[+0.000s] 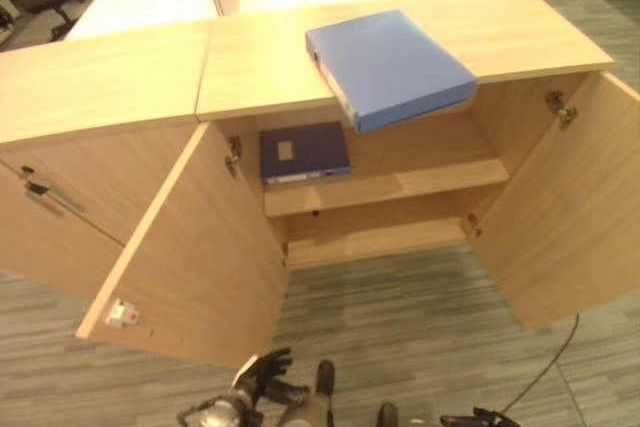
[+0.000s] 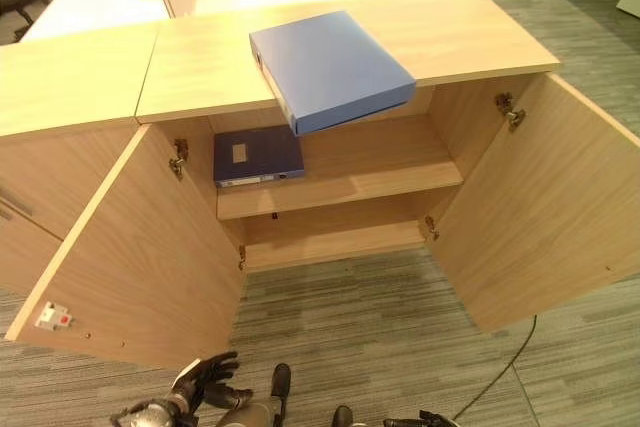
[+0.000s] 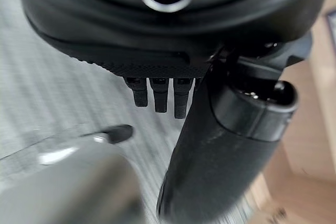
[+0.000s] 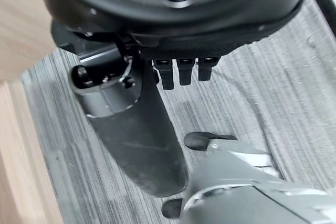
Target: Put the empty folder in the office cabinet
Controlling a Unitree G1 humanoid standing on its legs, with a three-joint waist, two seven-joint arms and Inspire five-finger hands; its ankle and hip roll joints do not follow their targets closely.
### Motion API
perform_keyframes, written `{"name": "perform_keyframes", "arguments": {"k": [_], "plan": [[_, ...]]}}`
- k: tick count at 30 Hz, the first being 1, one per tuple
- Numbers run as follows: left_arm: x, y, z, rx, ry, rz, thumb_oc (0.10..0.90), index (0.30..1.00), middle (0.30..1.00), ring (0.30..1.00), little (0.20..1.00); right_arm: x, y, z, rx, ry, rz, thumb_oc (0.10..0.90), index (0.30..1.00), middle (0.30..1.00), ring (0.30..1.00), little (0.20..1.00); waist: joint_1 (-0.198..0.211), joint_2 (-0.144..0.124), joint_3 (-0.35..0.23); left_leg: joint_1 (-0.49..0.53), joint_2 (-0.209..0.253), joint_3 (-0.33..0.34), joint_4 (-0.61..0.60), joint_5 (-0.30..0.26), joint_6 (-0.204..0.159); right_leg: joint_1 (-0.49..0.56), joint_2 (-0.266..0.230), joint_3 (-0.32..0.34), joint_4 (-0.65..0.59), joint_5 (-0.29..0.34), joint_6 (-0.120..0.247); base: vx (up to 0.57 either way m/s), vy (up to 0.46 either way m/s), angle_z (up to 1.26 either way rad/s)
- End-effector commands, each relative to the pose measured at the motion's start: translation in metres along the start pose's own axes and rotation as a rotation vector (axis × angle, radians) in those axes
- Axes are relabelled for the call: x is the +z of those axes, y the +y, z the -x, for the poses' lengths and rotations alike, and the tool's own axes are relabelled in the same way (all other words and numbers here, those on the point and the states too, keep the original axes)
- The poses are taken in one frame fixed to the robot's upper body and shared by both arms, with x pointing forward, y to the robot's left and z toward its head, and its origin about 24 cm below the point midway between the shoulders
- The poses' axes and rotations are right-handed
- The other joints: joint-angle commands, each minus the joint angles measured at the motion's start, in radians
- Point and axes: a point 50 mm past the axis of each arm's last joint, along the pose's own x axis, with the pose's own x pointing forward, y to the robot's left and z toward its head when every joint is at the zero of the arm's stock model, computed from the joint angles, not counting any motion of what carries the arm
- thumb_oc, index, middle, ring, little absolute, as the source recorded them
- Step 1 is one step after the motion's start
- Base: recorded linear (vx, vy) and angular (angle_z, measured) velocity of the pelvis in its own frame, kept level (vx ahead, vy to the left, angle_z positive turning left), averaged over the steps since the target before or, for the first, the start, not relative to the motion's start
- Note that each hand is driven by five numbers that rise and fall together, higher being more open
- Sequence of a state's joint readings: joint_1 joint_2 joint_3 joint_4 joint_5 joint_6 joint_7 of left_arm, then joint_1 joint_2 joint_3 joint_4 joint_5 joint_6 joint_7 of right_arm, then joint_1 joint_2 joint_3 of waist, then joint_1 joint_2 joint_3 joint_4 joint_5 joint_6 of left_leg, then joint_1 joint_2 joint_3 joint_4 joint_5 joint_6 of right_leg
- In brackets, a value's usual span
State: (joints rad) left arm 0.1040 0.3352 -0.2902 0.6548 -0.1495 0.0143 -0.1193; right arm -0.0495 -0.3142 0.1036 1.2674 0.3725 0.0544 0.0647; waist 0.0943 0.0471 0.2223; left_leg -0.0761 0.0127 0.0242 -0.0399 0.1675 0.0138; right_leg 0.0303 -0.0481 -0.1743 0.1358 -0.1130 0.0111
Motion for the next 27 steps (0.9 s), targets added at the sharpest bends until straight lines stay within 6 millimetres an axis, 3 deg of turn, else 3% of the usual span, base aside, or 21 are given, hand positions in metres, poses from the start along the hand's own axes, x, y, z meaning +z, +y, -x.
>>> {"name": "perform_keyframes", "arguments": {"k": [1, 2, 3, 4, 5, 6, 7, 8, 11, 14, 16, 21, 23, 26, 27], "plan": [[0.003, 0.012, 0.011, 0.01, -0.054, -0.049, 0.8, 0.9, 0.9, 0.9, 0.9, 0.007, 0.0, -0.001, 0.009, -0.014, 0.049, 0.8, 0.9, 0.9, 0.9, 0.9, 0.04, -0.05, -0.057, -0.062, -0.034, -0.018, 0.06, -0.086, -0.021, 0.048, -0.134, -0.021, -0.041, 0.054, 0.115, 0.19, 0.267, -0.45], [0.001, 0.014, 0.012, 0.02, -0.045, -0.045, 0.8, 0.9, 0.9, 0.9, 0.9, 0.011, 0.005, -0.001, 0.025, -0.024, 0.066, 0.8, 0.9, 0.9, 0.9, 0.9, 0.048, -0.042, -0.067, -0.031, -0.052, -0.005, 0.047, -0.103, -0.003, 0.031, -0.169, -0.022, 0.021, 0.066, 0.133, 0.1, 0.147, -0.29], [0.001, 0.014, 0.012, 0.02, -0.045, -0.045, 0.8, 0.9, 0.9, 0.9, 0.9, 0.011, 0.005, -0.001, 0.025, -0.023, 0.066, 0.8, 0.9, 0.9, 0.9, 0.9, 0.049, -0.043, -0.066, -0.03, -0.054, -0.003, 0.046, -0.103, -0.002, 0.029, -0.171, -0.02, 0.026, 0.064, 0.134, 0.2, 0.274, -0.5], [-0.001, 0.017, 0.012, 0.03, -0.032, -0.051, 0.8, 0.9, 0.9, 0.9, 0.9, 0.013, 0.011, -0.002, 0.045, -0.029, 0.08, 0.8, 0.9, 0.9, 0.9, 0.9, 0.059, -0.042, -0.071, 0.007, -0.073, 0.018, 0.029, -0.12, 0.014, 0.008, -0.225, -0.041, 0.109, 0.12, 0.147, 0.1, 0.14, -0.38], [-0.001, 0.017, 0.012, 0.03, -0.032, -0.051, 0.8, 0.9, 0.9, 0.9, 0.9, 0.013, 0.011, -0.002, 0.045, -0.029, 0.079, 0.8, 0.9, 0.9, 0.9, 0.9, 0.06, -0.043, -0.07, 0.009, -0.075, 0.019, 0.028, -0.12, 0.015, 0.007, -0.228, -0.038, 0.113, 0.119, 0.149, 0.19, 0.198, -0.35], [-0.004, 0.018, 0.013, 0.04, -0.018, -0.04, 0.8, 0.9, 0.9, 0.9, 0.9, 0.014, 0.016, -0.002, 0.062, -0.037, 0.087, 0.8, 0.9, 0.9, 0.9, 0.9, 0.07, -0.049, -0.067, 0.045, -0.081, 0.048, 0.015, -0.137, 0.022, -0.031, -0.277, -0.09, 0.161, 0.197, 0.148, 0.09, 0.072, -0.1], [-0.004, 0.018, 0.013, 0.04, -0.018, -0.04, 0.8, 0.9, 0.9, 0.9, 0.9, 0.014, 0.016, -0.002, 0.063, -0.037, 0.088, 0.8, 0.9, 0.9, 0.9, 0.9, 0.071, -0.049, -0.067, 0.045, -0.082, 0.049, 0.014, -0.137, 0.023, -0.032, -0.278, -0.089, 0.162, 0.198, 0.149, 0.17, 0.055, -0.28], [-0.002, 0.022, 0.014, 0.054, -0.026, -0.028, 0.8, 0.9, 0.9, 0.9, 0.9, 0.023, 0.021, -0.002, 0.081, -0.063, 0.094, 0.8, 0.9, 0.9, 0.9, 0.9, 0.069, -0.047, -0.054, 0.07, -0.072, 0.062, 0.006, -0.154, 0.025, -0.103, -0.283, -0.134, 0.163, 0.236, 0.137, 0.08, -0.01, -0.45], [0.001, 0.023, 0.014, 0.067, -0.038, -0.012, 0.8, 0.9, 0.9, 0.9, 0.9, 0.031, 0.025, -0.002, 0.093, -0.092, 0.093, 0.8, 0.9, 0.9, 0.9, 0.9, 0.044, -0.041, -0.026, 0.091, -0.07, 0.044, 0.015, -0.173, 0.023, -0.163, -0.257, -0.133, 0.12, 0.256, 0.135, 0.12, -0.064, -0.21], [0.005, 0.025, 0.012, 0.081, -0.049, -0.013, 0.8, 0.9, 0.9, 0.9, 0.9, 0.041, 0.029, -0.001, 0.1, -0.127, 0.086, 0.8, 0.9, 0.9, 0.9, 0.9, 0.013, -0.045, 0.018, 0.121, -0.075, 0.011, 0.043, -0.209, 0.018, -0.228, -0.232, -0.099, 0.039, 0.299, 0.147, 0.15, -0.129, 0.24], [0.01, 0.031, 0.008, 0.123, -0.058, -0.006, 0.8, 0.9, 0.9, 0.9, 0.9, 0.038, 0.031, -0.002, 0.103, -0.117, 0.074, 0.8, 0.9, 0.9, 0.9, 0.9, -0.023, -0.07, 0.052, 0.172, -0.075, -0.069, 0.089, -0.277, -0.007, -0.281, -0.212, 0.0, -0.089, 0.348, 0.174, 0.38, -0.306, 0.73], [-0.003, 0.033, 0.01, 0.158, -0.014, 0.038, 0.8, 0.9, 0.9, 0.9, 0.9, 0.018, 0.026, -0.002, 0.09, -0.049, 0.073, 0.8, 0.9, 0.9, 0.9, 0.9, -0.034, -0.088, 0.027, 0.229, -0.048, -0.137, 0.088, -0.326, -0.034, -0.243, -0.237, -0.03, -0.107, 0.356, 0.175, 0.3, -0.272, 1.02], [-0.02, 0.033, 0.011, 0.203, 0.052, 0.116, 0.8, 0.9, 0.9, 0.9, 0.9, 0.006, 0.019, -0.002, 0.065, -0.01, 0.066, 0.8, 0.9, 0.9, 0.9, 0.9, -0.04, -0.078, 0.002, 0.25, 0.034, -0.174, 0.088, -0.327, -0.074, -0.232, -0.223, -0.071, -0.048, 0.312, 0.157, 0.42, -0.49, 1.32], [-0.024, 0.031, 0.011, 0.208, 0.07, 0.134, 0.8, 0.9, 0.9, 0.9, 0.9, 0.007, 0.013, -0.001, 0.042, -0.02, 0.033, 0.8, 0.9, 0.9, 0.9, 0.9, -0.046, -0.071, -0.001, 0.235, 0.078, -0.183, 0.102, -0.311, -0.096, -0.218, -0.211, -0.103, -0.029, 0.27, 0.14, 0.18, -0.325, 0.52], [-0.024, 0.031, 0.011, 0.211, 0.071, 0.145, 0.8, 0.9, 0.9, 0.9, 0.9, 0.006, 0.007, -0.001, 0.021, -0.026, 0.019, 0.8, 0.9, 0.9, 0.9, 0.9, -0.049, -0.062, -0.002, 0.213, 0.11, -0.191, 0.129, -0.274, -0.114, -0.209, -0.193, -0.134, -0.018, 0.235, 0.122, 0.13, -0.281, 0.62]]}}
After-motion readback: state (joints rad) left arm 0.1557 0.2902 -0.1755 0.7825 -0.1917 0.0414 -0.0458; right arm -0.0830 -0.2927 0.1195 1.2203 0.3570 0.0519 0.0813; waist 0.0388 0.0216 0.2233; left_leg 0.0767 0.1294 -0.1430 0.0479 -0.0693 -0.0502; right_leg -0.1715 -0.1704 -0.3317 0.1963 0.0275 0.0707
